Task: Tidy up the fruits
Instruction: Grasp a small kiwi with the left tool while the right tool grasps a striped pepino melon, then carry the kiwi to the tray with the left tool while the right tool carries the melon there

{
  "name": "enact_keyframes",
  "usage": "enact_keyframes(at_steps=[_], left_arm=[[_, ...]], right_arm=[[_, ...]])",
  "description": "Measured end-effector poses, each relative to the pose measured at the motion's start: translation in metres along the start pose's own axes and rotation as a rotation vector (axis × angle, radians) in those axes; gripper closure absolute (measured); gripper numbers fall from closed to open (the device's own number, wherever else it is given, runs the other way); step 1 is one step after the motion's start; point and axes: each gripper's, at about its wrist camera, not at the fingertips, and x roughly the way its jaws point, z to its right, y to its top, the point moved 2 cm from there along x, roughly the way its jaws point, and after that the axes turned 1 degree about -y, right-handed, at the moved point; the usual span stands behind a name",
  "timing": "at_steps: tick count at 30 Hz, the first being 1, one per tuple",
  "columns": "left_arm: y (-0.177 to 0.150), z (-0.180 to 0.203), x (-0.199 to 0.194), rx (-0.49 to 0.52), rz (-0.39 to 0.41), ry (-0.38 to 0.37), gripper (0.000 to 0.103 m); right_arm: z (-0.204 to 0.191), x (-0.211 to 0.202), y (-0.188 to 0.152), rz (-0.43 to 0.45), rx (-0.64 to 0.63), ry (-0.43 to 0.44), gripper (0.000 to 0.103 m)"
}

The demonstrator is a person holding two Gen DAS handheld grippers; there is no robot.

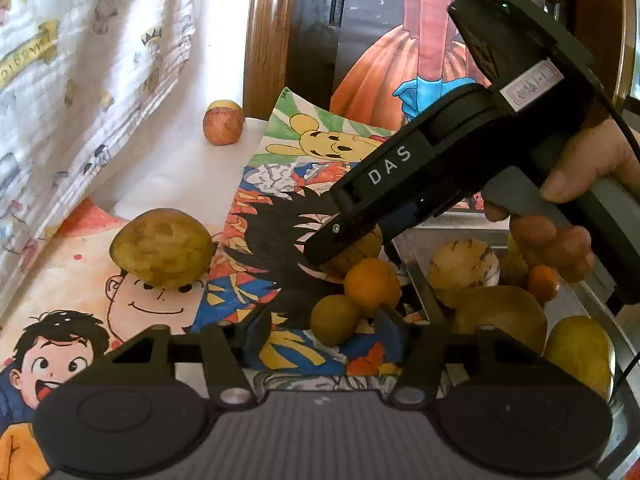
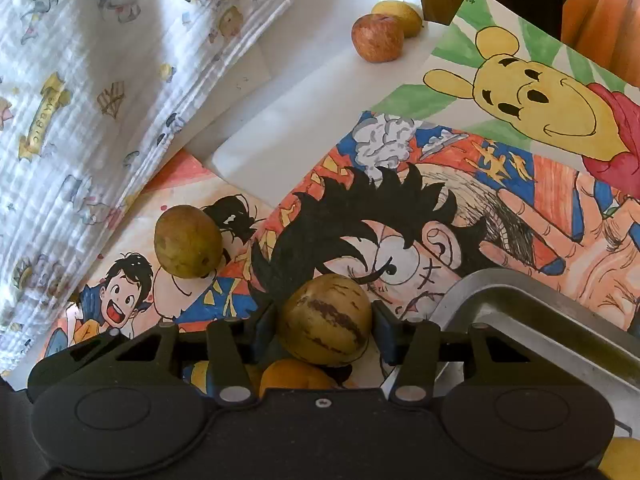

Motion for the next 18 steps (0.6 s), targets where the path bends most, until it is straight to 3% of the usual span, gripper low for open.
enact_keyframes(at_steps=[3,6,7,11,18], left_arm=[[0.0009,-0.0010,0.0020,-0.010,0.000,-0.019,0.049],[0.0014,0.0002,0.0029,-0.004,0.001,-0.036,0.058],[0.0014,0.0015,0.0025,-0.002,0.000,-0.045,0.065],[0.0004,0.0026,0.0013,0.003,-0.002,-0.043,0.074],[-0.0017,0.0010,-0.0035,-0.035,-0.002,-0.035,0.074]], right_arm=[[0.0018,0.0002,-0.0004,0.007,0.003,0.011,0.050],[0.0028,0.0000,-0.0011,0.014,0.009,0.018,0.051],[0.0030,-0.0002,-0.0017,0.018,0.008,0.019,0.051],[0.0041,-0.0014,-0.0031,0.028,0.013,0.026,0.051],[0.0059,-0.0046,-0.0061,0.047,0.049,0.035,0.053]])
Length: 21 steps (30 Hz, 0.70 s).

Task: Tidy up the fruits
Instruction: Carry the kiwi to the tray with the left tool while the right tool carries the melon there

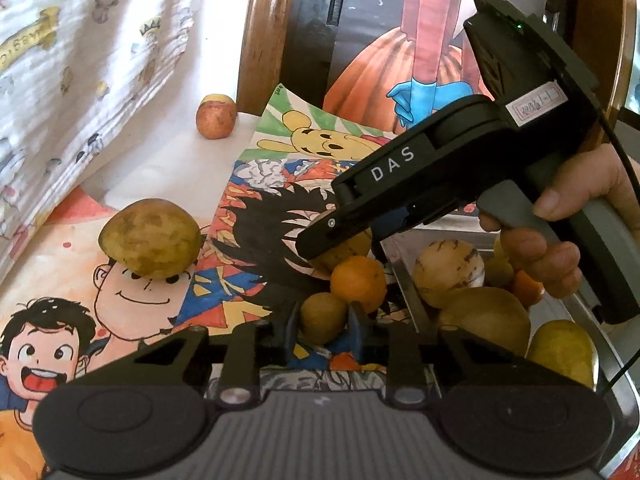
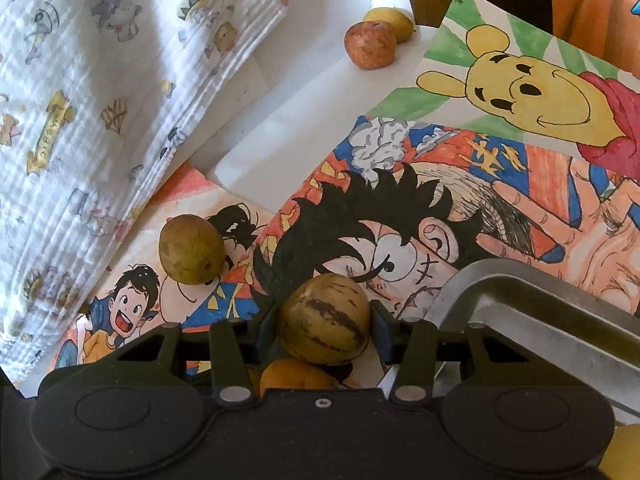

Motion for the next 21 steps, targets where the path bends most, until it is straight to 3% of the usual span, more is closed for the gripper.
enact_keyframes(at_steps=[13,21], left_arm=[[0.001,0.012,-0.033,-0.050,0.061,0.031,0.074],[0.001,0.040,-0.060,-0.056,0.091,0.033,0.074]], right_arm=[[-0.010,-0.052,-0.008,0.111,0.016,0.042,0.054],[-0.010,-0.102,-0.024,0.175,0.024,0.046,0.054]])
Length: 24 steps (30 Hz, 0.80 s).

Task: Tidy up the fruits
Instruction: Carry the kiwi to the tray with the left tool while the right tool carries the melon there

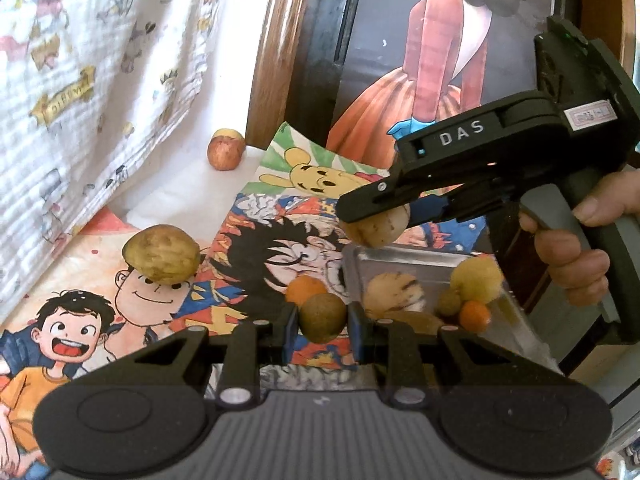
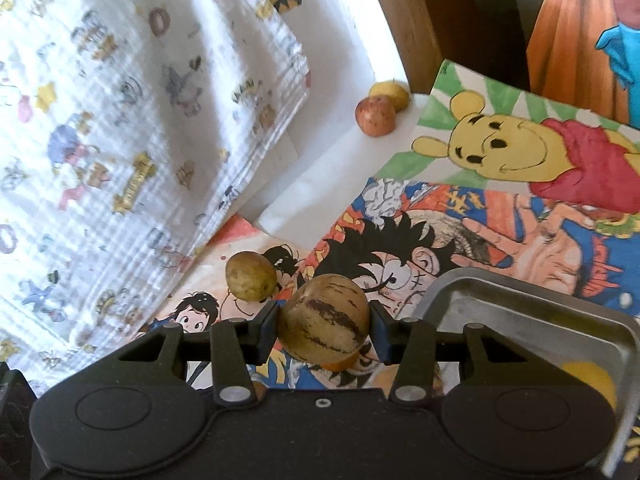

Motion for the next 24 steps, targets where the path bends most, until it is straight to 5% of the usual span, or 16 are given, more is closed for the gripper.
enact_keyframes(at_steps=[13,24], left_arm=[[-0.020,0.044,-0.018,-0.059,-0.025,-0.015,0.074],[-0.042,0.062,-0.010,-0.120,-0.049,0.000,0.074]], right_arm=[[0.013,-0.078,-0.036,0.058,0.009,-0.030,0.054],[0.039,-0.086,-0.064,0.039,0.057,-0.076,0.054]])
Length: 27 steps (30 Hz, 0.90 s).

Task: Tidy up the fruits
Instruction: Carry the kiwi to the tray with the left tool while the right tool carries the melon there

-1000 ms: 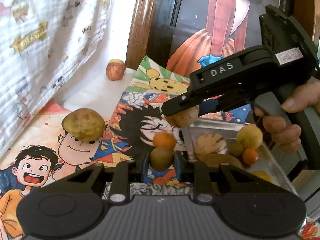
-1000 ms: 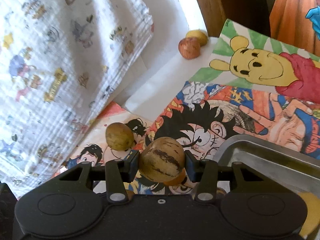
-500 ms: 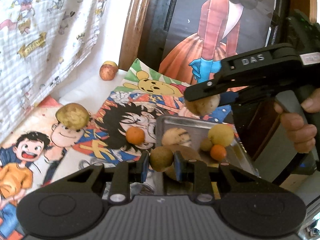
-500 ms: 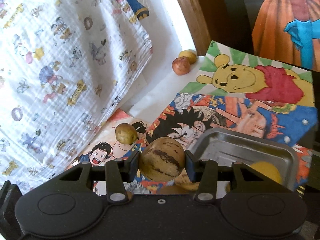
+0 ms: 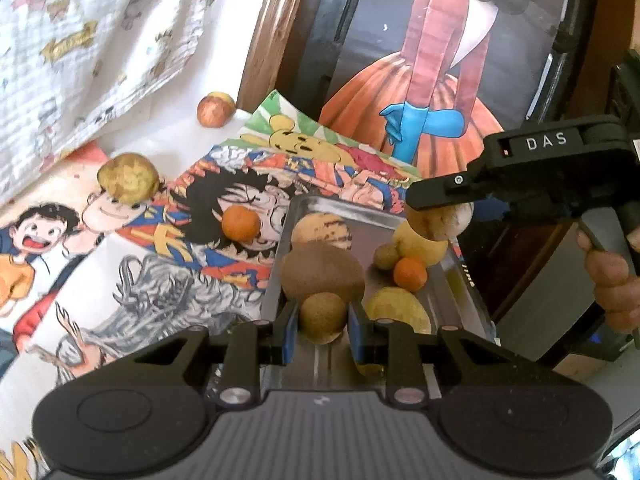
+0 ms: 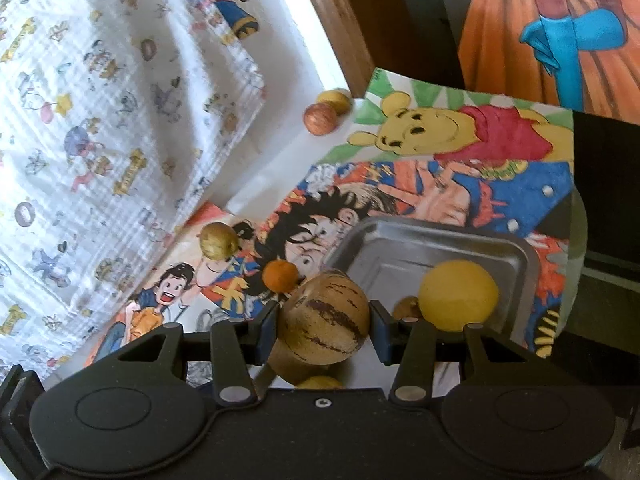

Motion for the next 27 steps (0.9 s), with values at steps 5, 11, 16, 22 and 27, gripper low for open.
enact_keyframes(at_steps=[5,11,16,22,27], left_arm=[[-0.006,0.003,0.006,0.012,-0.021,-0.012,0.074],[-0.008,0.001,0.009,-0.006,-0.023,-0.005,0.074],[-0.012,-0.001,0.014,-0.021,-0.029,0.005,0.074],[-0.017,-0.005,0.019,-0.042,-0.042,0.009,0.074],[-0.018,-0.007,0.020,-0.048,-0.043,0.008,0.074]], right_arm=[[0.011,0.010,-0.008,-0.031,0.025,-0.026,0.054],[0.023,0.024,-0.017,-0.068,0.078,-0.042,0.054],[0.027,0.032,-0.024,-0.083,0.106,-0.049,0.054],[0.031,0.037,-0.030,-0.089,0.121,-0.069,0.054],[0.030,0.036,-0.034,-0.073,0.113,-0.080,0.054]])
